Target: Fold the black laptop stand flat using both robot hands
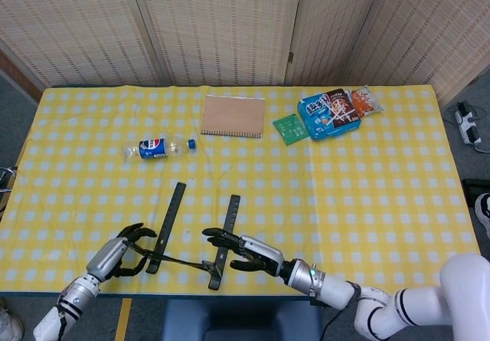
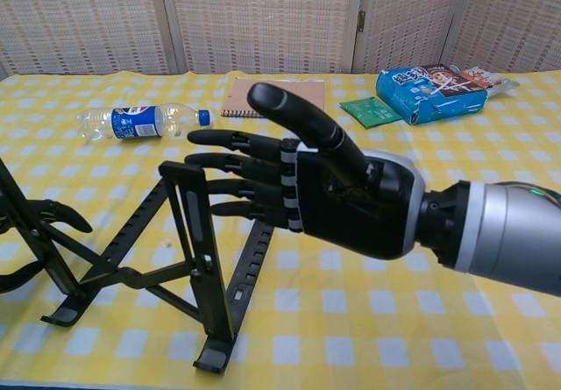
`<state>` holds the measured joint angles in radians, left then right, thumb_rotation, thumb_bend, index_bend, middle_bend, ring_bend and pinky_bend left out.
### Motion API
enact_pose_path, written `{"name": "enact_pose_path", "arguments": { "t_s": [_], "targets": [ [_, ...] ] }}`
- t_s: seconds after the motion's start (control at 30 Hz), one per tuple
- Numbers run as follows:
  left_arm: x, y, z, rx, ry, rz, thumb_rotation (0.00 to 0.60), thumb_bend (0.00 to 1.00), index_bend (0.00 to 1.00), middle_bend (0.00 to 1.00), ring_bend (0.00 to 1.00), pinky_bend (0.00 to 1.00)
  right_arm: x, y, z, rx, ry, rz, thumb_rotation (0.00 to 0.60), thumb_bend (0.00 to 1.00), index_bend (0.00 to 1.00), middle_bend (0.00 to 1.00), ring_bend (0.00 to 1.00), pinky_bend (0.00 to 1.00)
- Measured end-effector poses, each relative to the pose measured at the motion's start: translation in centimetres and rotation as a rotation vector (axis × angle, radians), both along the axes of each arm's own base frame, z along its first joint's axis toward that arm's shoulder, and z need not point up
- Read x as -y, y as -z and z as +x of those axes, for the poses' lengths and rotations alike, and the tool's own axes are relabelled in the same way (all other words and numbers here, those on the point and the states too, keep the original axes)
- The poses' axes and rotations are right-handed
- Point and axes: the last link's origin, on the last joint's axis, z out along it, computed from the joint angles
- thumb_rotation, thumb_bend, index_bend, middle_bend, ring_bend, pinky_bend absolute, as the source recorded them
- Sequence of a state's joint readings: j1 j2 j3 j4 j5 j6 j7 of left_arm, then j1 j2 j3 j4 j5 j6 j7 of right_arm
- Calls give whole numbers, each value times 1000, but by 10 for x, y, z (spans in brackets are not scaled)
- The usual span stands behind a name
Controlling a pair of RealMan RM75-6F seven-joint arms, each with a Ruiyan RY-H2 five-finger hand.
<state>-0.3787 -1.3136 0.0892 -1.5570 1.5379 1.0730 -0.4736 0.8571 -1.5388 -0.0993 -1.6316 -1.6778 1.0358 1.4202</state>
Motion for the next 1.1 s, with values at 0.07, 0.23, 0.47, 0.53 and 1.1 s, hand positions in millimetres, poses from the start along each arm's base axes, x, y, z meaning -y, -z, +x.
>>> {"name": "enact_pose_path", "arguments": {
  "t_s": [0.07, 0.23, 0.47, 0.53, 1.1],
  "targets": [
    [-4, -4, 5, 6, 8, 5, 600, 544, 193, 181, 0, 0, 2, -4, -3, 2, 9, -12, 235, 197, 0, 0, 14, 0],
    [-15, -9, 14, 6, 25, 13, 600, 544, 190, 169, 0, 0, 7, -15, -10, 19, 32, -55, 233, 197, 0, 0, 9, 0],
    [-38, -9, 31, -1, 48, 5, 600, 544, 188, 157, 0, 0, 17, -47, -24, 54, 45, -261, 279, 197, 0, 0, 5, 0],
    [-43, -8, 36, -6, 60, 4, 600, 544, 187, 154, 0, 0, 18, -56, -27, 51, 39, -337, 288, 196, 0, 0, 6, 0],
    [-64, -55, 48, -95, 136, 150, 600, 480, 188, 130, 0, 0, 7, -90, -45, -88, -31, -636, 403, 197, 0, 0, 6, 0]
  ]
}}
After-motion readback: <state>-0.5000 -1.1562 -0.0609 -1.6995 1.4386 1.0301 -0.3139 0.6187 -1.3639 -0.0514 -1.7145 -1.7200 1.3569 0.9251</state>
